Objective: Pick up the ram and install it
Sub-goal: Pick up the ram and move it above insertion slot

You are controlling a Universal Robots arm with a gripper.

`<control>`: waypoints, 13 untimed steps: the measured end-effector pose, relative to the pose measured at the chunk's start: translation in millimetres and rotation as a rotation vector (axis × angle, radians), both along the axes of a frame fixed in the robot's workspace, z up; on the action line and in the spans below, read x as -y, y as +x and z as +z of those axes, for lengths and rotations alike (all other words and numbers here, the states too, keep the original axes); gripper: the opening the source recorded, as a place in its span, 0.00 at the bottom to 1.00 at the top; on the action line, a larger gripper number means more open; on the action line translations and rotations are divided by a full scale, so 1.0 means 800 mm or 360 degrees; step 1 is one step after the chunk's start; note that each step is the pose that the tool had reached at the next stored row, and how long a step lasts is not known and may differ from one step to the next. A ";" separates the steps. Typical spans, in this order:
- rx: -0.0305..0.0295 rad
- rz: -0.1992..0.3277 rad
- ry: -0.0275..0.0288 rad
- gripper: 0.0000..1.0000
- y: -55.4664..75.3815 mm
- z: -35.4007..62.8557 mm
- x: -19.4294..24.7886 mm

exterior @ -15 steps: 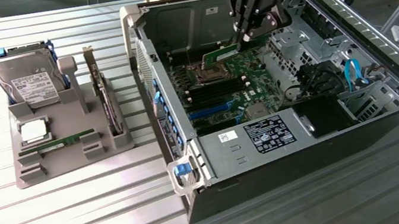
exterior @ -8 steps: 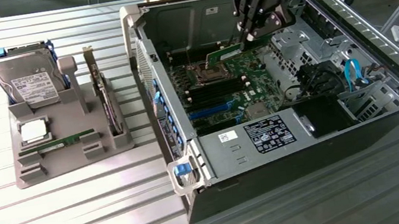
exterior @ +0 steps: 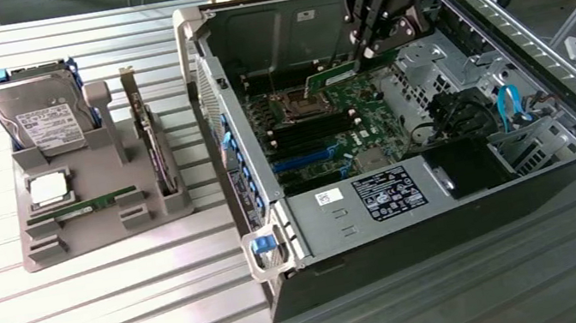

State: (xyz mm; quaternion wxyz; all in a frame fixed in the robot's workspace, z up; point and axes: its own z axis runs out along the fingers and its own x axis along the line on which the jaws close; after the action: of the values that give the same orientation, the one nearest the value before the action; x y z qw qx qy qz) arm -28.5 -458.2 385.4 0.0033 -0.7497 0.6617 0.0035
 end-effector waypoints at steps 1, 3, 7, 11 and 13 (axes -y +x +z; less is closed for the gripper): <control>0.00000 0.0000 0.00000 0.14 0.002 0.000 0.0000; 0.00000 0.0000 0.00000 0.14 0.005 0.000 0.0000; 0.00000 0.0000 0.00000 0.14 0.010 -0.001 0.0000; 0.00001 0.0000 0.00000 0.14 0.016 -0.001 0.0000; 0.00001 0.0000 0.00000 0.14 0.018 -0.001 0.0000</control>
State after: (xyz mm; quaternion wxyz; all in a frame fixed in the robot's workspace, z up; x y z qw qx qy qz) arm -14.1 -458.2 384.2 0.0033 -0.7497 0.6617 0.0035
